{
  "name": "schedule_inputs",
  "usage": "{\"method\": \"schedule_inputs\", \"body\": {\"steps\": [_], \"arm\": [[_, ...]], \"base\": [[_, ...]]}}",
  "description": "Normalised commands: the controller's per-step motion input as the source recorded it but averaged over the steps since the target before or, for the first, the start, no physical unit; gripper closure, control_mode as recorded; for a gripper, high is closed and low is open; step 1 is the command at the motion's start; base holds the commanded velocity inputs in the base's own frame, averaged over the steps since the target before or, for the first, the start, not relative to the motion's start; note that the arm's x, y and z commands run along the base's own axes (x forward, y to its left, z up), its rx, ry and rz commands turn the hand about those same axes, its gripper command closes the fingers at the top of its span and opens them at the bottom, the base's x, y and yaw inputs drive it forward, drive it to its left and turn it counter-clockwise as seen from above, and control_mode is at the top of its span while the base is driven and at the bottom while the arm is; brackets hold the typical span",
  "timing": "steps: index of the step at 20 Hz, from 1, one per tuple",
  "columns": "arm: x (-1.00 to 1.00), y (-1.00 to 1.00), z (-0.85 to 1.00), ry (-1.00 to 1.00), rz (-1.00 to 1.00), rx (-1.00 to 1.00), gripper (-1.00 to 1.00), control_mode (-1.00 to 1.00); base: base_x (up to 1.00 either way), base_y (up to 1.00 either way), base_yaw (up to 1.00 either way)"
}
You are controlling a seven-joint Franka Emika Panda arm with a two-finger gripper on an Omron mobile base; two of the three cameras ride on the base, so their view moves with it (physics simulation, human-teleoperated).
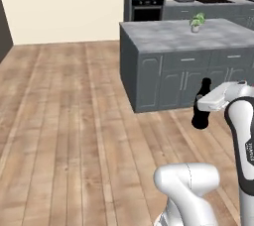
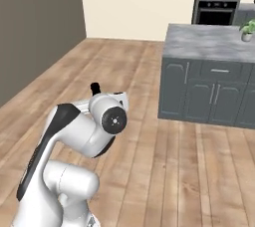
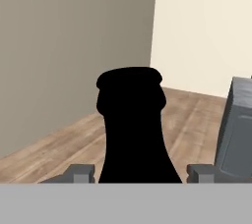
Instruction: Place the large bottle from the dining counter next to the other large bottle outside the sink, and place the small bottle from the dining counter next to the other small bottle inside the sink.
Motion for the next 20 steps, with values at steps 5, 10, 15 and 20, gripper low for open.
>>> {"method": "schedule_inputs", "body": {"steps": [5, 10, 15, 20], "arm": [[0.00, 0.00, 0.00, 0.00, 0.00, 0.00, 1.00, 1.00], [0.00, 0.00, 0.00, 0.00, 0.00, 0.00, 1.00, 1.00], [0.00, 0.00, 0.00, 0.00, 0.00, 0.00, 1.00, 1.00], [0.00, 0.00, 0.00, 0.00, 0.00, 0.00, 1.00, 1.00]], "base": [[1.00, 0.36, -0.09], [0.99, 0.31, -0.13], [0.92, 0.27, -0.19], [0.65, 0.30, -0.32]]}}
